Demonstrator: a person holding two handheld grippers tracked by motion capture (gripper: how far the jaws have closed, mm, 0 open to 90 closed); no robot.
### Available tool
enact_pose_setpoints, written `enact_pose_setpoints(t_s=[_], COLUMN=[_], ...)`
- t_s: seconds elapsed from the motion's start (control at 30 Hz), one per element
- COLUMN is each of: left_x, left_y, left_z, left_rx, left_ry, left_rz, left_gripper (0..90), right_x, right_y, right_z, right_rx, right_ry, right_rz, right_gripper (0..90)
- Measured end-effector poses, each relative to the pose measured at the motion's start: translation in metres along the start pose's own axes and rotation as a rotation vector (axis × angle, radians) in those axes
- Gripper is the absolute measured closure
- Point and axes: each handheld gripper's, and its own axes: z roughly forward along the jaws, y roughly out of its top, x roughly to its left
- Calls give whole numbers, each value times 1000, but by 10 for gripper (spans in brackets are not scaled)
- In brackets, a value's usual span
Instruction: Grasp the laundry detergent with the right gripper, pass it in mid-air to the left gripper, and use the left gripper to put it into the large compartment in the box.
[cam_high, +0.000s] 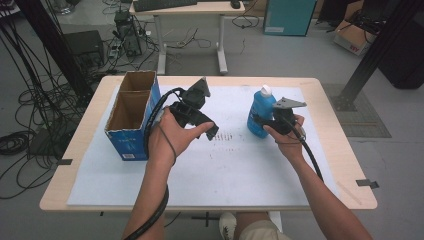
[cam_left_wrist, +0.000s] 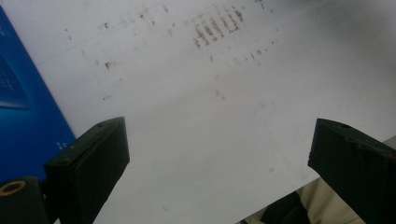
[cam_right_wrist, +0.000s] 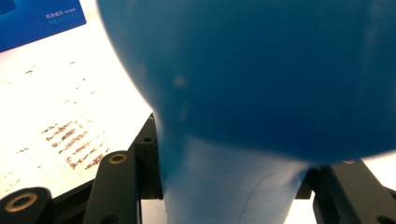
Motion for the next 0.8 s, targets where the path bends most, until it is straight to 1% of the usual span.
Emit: enact_pose_setpoints(t_s=[0.13, 0.4, 0.5, 0.57, 0.6, 0.8], left_x=[0, 0, 0, 0, 0, -1], left_y=[-1, -2, -2, -2, -2, -4], left_z=[0, 0, -1, -2, -3, -7], left_rx=[2, 7, 8, 4, 7, 8], left_ry=[-1, -4, -1, -6, -8, -10], left_rz=[3, 4, 11, 13, 16, 31], left_gripper=[55, 54, 55, 55, 55, 57], right_x=[-1, -2, -3, -3, -3, -4], right_y=[0, 0, 0, 0, 0, 1], right_z=[0, 0, 0, 0, 0, -1], right_rx=[-5, -6, -7, -6, 0, 10], right_ry=[2, 1, 2, 2, 5, 10], right_rz=[-8, -1, 6, 6, 22, 49], right_gripper=[457, 455, 455, 455, 455, 454])
